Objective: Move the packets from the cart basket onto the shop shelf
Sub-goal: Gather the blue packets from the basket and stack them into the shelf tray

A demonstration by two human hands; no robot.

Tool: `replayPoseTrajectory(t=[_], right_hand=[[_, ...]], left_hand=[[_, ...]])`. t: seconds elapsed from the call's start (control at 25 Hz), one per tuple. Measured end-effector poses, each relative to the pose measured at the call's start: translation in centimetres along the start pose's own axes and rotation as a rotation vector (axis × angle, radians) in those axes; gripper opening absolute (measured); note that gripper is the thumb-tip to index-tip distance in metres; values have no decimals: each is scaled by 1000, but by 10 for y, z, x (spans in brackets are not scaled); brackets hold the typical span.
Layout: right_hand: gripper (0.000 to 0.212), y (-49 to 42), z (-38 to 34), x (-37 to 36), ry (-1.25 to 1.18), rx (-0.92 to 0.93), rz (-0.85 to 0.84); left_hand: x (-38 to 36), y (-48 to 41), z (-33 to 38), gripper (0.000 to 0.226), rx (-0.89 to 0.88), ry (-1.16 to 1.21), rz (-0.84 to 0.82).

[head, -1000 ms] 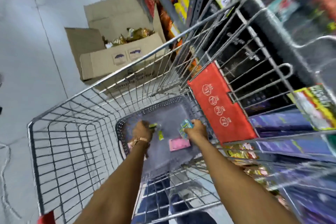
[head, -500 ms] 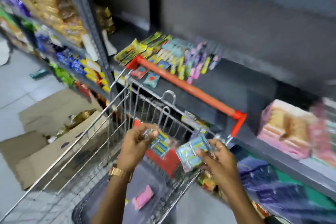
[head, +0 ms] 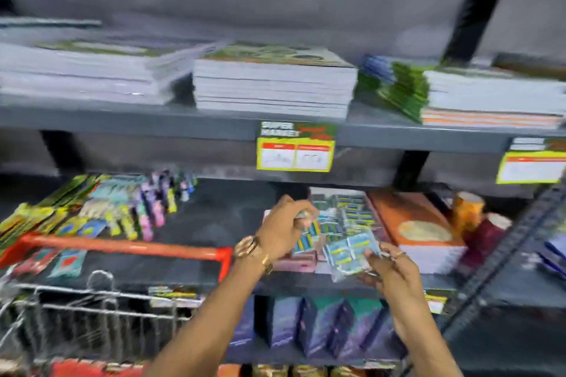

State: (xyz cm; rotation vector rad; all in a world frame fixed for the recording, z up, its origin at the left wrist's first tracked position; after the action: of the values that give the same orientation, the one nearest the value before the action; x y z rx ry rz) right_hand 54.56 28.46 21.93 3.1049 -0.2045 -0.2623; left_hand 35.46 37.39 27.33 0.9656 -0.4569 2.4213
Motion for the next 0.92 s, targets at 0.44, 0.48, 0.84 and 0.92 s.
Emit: replayPoseTrajectory(t=[0.44, 0.48, 0.84, 0.92], right_hand=[[19, -96, -1, 48, 693, -137, 176], [21, -94, -8, 44, 857, -142, 166], [28, -84, -1, 8, 1644, -277, 47], [27, -80, 6, 2, 1732, -318, -4]], left_hand=[[-65, -124, -25, 13, 279, -278, -225], [-67, -122, -22, 17, 252, -395, -218], [-93, -96, -14, 36, 223, -653, -345], [-95, -93, -17, 42, 225, -665, -369]])
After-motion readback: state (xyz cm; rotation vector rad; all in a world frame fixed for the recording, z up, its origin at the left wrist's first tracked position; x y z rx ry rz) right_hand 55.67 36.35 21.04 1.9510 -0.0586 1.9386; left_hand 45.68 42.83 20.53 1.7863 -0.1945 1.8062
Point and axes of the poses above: each hand's wrist, its own y-axis away from the middle knuckle, its own x-axis out of the back of the hand, z = x × y, the point moved 6 cm from there along -y, towards the middle knuckle, and after that the axes turned 14 degrees about -z, right-handed, at the moved point
